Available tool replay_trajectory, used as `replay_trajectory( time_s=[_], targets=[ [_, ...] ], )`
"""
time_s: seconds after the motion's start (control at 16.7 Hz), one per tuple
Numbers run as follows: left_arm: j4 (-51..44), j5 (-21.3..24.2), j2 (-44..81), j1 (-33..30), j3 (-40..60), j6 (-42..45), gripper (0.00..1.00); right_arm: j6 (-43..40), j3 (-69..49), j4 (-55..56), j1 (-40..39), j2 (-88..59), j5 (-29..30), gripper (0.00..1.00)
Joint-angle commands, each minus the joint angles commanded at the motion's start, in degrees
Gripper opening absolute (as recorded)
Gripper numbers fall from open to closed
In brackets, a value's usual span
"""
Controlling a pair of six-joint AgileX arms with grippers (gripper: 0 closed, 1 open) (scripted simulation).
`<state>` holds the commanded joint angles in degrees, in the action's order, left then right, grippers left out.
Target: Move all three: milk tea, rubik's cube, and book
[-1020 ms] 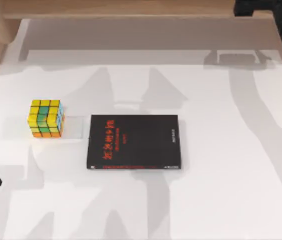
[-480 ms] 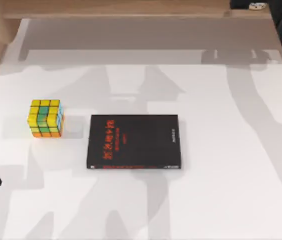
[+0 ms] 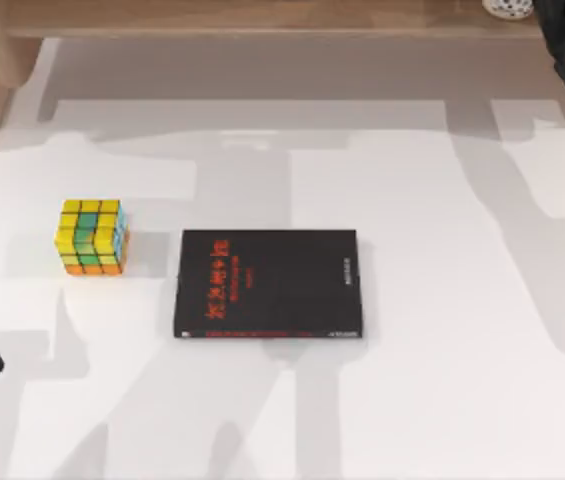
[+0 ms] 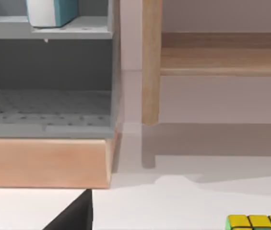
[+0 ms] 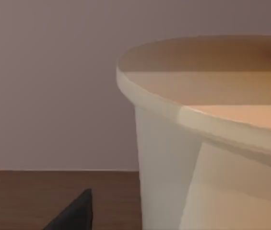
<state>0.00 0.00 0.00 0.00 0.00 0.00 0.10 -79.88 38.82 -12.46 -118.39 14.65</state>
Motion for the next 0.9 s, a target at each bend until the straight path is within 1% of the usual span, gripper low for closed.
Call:
replay_trajectory(
  time_s=[0.24, 0.9],
  targets=[
    [0.0, 0.0, 0.0, 0.0, 0.0, 0.0, 1.0, 0.0, -0.36, -0.13, 0.1, -0.26, -0.07, 1.0],
    [0.0, 0.0, 0.0, 0.0, 0.0, 0.0, 1.0, 0.0, -0.36, -0.13, 0.1, -0.26, -0.07, 0.17]
  ],
)
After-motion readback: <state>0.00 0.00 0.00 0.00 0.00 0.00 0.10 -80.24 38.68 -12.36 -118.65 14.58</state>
